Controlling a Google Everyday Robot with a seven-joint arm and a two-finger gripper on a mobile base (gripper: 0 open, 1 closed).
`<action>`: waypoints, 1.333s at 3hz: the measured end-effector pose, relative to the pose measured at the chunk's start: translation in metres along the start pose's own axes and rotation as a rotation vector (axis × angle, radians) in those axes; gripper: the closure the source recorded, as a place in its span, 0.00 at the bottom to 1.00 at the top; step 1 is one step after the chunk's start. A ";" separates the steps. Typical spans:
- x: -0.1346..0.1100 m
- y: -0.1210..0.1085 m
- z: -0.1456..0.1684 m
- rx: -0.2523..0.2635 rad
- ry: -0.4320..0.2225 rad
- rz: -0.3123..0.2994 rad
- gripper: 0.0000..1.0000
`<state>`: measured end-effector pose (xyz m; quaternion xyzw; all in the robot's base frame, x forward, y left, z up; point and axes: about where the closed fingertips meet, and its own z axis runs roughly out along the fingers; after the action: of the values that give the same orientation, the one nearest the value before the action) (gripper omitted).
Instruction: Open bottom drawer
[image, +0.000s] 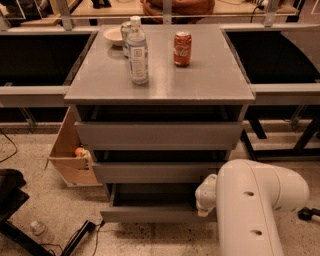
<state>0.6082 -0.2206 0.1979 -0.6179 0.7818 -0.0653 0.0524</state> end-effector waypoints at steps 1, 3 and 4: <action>0.007 0.002 -0.007 0.005 0.003 0.015 1.00; 0.017 0.022 -0.010 -0.019 0.014 0.036 1.00; 0.017 0.022 -0.010 -0.019 0.014 0.036 0.82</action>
Offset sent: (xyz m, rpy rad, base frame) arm -0.4673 -0.1595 0.0274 -0.0411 0.4819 -0.4756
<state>0.5819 -0.2320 0.2042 -0.6036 0.7938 -0.0614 0.0420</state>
